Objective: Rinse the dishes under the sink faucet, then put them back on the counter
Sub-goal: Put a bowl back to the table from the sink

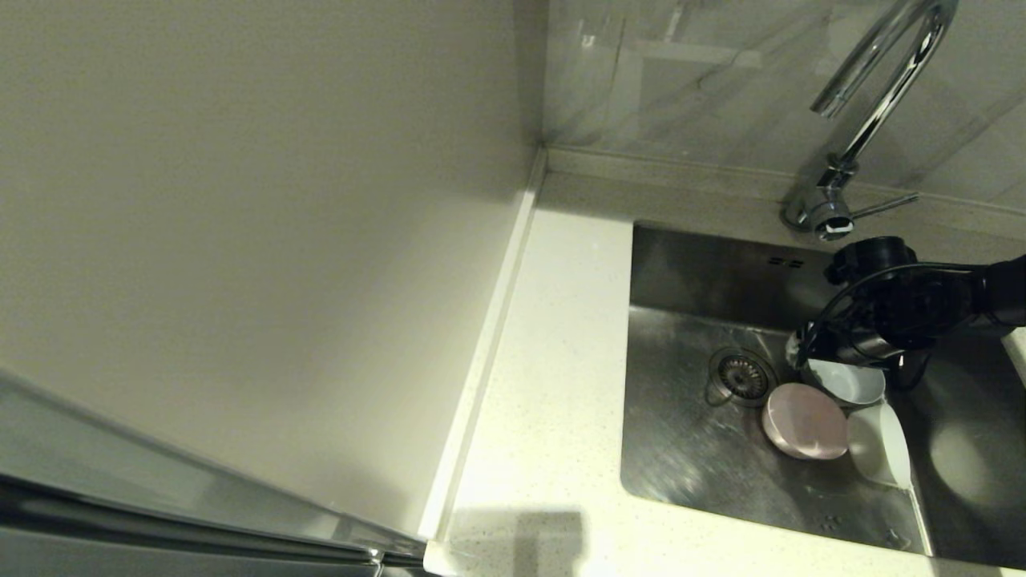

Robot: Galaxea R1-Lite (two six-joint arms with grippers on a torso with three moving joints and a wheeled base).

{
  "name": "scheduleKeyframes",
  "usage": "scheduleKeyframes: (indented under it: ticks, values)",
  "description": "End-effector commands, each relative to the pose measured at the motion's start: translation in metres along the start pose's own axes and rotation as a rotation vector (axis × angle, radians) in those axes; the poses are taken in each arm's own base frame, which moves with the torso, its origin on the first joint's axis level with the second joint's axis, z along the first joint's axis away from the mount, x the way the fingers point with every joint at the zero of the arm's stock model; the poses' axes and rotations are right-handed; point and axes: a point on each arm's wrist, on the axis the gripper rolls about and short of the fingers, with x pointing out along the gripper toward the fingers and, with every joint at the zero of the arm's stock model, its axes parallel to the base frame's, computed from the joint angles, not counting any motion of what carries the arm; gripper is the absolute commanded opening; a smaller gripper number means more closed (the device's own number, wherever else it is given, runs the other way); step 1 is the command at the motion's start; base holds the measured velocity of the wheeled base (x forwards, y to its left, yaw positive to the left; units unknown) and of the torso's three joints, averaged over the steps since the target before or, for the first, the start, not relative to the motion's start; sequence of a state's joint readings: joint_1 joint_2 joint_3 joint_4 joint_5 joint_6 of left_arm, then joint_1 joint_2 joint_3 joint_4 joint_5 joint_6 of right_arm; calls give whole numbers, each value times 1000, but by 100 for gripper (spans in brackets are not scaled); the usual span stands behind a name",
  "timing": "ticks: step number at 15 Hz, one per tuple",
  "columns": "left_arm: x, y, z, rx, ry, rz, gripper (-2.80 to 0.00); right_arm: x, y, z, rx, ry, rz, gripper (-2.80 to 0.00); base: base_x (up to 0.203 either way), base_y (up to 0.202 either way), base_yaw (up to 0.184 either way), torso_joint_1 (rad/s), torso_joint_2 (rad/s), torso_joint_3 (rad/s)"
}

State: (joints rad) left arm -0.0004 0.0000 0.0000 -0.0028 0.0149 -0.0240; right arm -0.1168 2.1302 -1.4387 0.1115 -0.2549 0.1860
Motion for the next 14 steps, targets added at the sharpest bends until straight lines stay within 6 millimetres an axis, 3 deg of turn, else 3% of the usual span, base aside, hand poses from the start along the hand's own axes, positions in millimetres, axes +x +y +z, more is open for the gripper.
scheduleKeyframes:
  ticks: [1,10,14]
  values:
    - [0,0,0,-1,-3,1,-280,15,-1,-4,3,16,-21,0,0,0,0,0,0,0]
    - [0,0,0,-1,-3,1,-280,61,11,7,15,-18,-57,0,0,0,0,0,0,0]
    - [0,0,0,0,-3,-1,-280,75,0,11,38,-22,-81,0,0,0,0,0,0,0]
